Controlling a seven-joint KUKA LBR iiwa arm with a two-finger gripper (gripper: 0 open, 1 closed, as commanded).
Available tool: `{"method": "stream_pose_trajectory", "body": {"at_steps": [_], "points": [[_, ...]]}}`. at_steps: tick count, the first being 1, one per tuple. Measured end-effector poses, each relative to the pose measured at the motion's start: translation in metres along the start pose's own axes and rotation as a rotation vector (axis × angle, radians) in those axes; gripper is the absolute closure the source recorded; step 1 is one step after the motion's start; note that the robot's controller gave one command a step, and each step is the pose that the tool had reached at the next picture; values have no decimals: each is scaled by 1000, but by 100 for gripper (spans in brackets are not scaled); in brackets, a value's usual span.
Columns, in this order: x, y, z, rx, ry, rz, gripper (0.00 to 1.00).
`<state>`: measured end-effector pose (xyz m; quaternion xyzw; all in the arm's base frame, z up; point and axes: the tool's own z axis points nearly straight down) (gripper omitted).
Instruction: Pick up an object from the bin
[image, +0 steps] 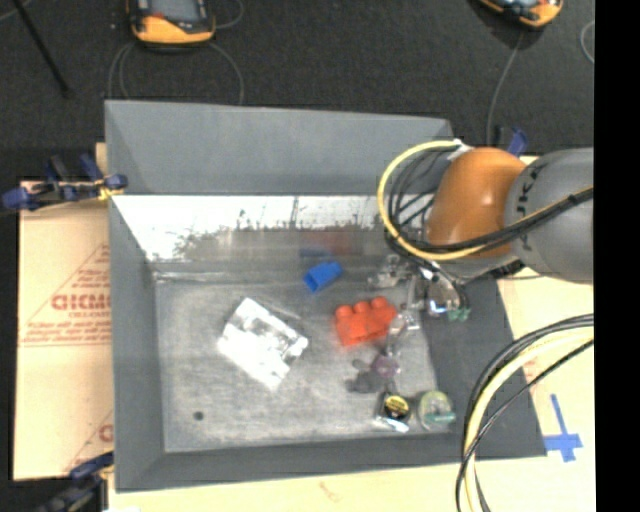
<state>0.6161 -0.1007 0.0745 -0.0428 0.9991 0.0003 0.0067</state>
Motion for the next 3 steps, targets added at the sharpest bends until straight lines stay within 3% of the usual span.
{"method": "stream_pose_trajectory", "body": {"at_steps": [1,2,3], "points": [[-3,1,-2,0,-8,0,100],[-4,17,-134,1,0,13,100],[11,62,-131,-1,11,-134,100]]}}
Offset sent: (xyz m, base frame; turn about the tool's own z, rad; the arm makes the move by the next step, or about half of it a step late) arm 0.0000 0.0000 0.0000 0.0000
